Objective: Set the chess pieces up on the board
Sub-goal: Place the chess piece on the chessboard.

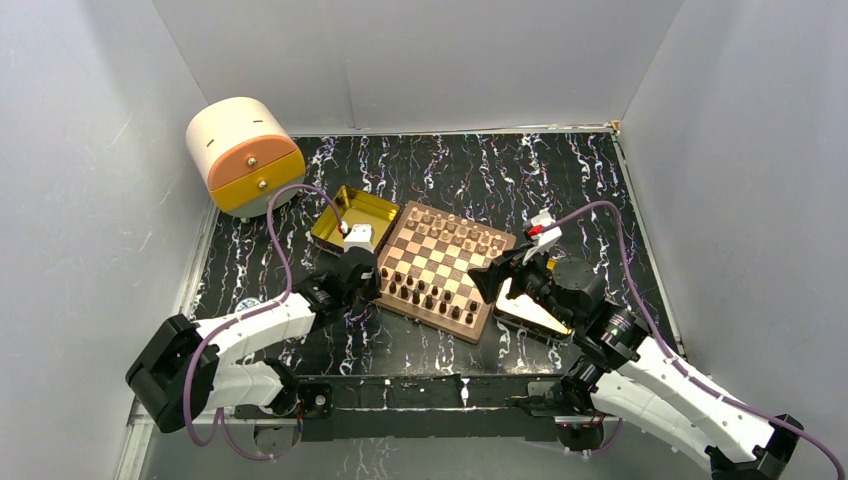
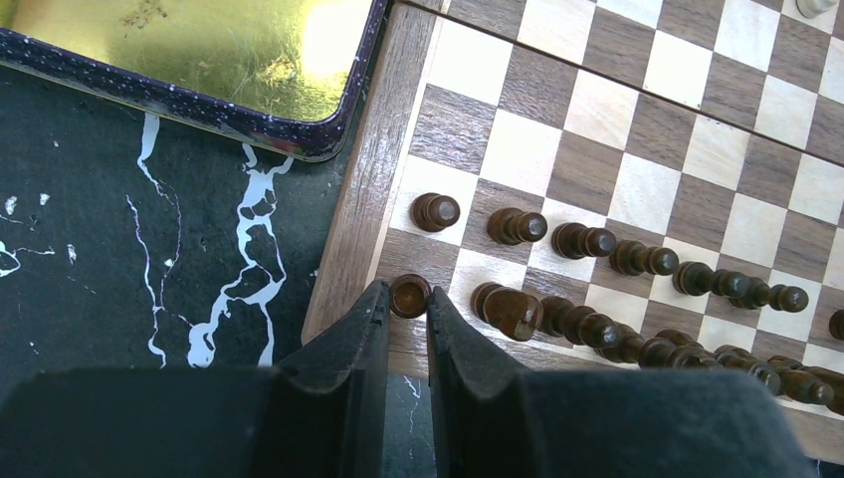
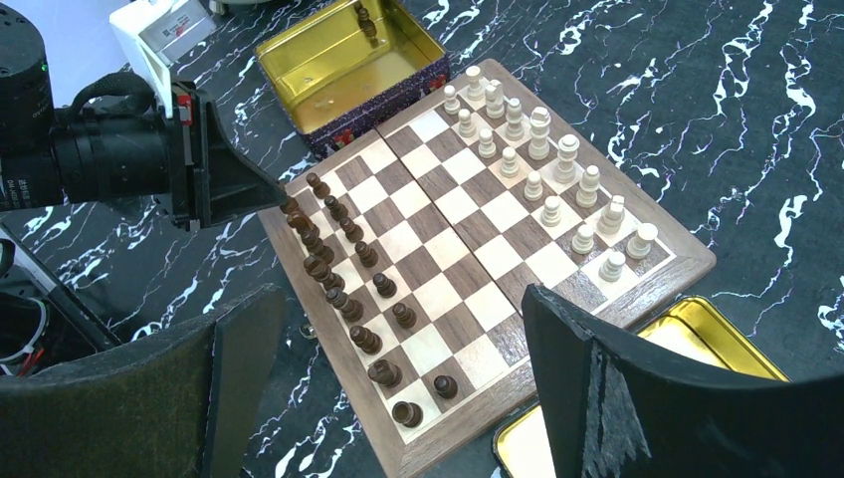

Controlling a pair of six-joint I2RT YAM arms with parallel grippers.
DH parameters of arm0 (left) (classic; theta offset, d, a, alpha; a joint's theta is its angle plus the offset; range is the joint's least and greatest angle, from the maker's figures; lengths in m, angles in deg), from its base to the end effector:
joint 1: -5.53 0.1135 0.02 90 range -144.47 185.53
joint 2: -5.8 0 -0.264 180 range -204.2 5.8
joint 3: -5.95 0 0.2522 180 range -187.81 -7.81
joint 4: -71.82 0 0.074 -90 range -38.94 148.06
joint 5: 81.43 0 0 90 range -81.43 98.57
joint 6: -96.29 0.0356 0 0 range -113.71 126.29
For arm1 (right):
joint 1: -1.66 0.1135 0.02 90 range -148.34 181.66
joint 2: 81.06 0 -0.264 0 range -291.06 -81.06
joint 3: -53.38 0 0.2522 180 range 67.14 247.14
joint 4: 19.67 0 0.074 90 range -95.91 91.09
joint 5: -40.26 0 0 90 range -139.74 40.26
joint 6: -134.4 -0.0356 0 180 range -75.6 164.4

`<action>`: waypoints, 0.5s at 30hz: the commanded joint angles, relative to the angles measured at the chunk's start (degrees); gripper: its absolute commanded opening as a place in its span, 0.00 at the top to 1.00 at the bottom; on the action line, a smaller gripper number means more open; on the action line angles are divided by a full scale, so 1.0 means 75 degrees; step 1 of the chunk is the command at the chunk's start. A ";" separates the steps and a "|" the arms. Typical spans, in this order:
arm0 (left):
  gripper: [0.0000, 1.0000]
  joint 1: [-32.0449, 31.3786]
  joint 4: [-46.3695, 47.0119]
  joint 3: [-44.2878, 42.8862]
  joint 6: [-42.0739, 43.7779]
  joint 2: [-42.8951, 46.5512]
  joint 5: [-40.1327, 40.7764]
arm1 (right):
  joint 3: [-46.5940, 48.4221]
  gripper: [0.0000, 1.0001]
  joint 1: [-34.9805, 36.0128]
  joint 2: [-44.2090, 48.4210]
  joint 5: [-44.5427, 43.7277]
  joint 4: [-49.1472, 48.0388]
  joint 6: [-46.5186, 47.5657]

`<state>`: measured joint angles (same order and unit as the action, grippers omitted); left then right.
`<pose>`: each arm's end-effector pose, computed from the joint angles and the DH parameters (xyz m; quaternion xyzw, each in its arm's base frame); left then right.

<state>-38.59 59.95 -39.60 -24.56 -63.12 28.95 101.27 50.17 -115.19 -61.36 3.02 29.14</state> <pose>0.1840 -0.1611 0.1978 0.0202 0.8775 -0.1508 0.4548 0.1074 0.1106 0.3047 -0.1533 0.7433 0.2762 0.5897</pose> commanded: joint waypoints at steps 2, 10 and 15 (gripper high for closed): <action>1.00 -0.0048 0.0294 0.0080 0.0111 0.0033 0.0363 | 0.0325 0.01 0.0029 0.0131 -0.0015 -0.0350 -0.0106; 0.94 -0.0047 0.0492 0.0095 0.0109 -0.0110 0.0195 | 0.0271 0.01 0.0026 0.0135 -0.0017 -0.0382 -0.0116; 0.92 -0.0059 0.0643 0.0161 0.0070 -0.0307 0.0121 | 0.0264 0.01 0.0036 0.0115 0.0064 -0.0340 -0.0126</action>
<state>-38.59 62.79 -39.14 -24.19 -64.52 29.19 101.27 50.17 -114.76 -61.23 3.04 28.74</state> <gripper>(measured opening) 0.152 0.985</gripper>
